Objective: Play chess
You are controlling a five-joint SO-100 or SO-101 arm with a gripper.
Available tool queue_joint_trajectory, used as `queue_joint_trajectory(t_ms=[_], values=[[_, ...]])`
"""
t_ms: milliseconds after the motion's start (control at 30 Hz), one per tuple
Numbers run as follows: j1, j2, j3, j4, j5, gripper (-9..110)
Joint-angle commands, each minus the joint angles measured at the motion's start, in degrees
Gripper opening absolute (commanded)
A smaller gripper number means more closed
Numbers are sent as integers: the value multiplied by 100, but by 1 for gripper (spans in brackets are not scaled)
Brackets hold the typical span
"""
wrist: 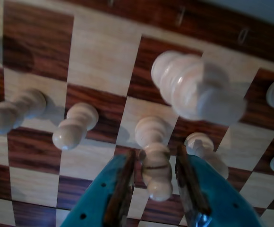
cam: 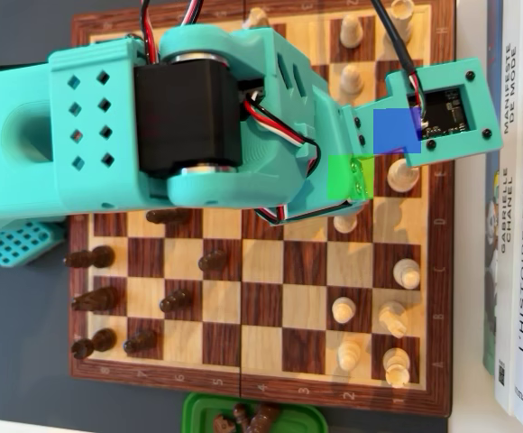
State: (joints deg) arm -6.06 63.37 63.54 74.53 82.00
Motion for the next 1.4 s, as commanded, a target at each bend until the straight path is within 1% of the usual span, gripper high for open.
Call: queue_joint_trajectory(t_ms=[0,833,1033,1267,1367], values=[[79,141,-88,44,-26,14],[53,562,-272,18,-35,16],[79,1274,-193,53,-35,17],[88,2197,457,-35,35,17],[158,2725,932,-325,35,17]])
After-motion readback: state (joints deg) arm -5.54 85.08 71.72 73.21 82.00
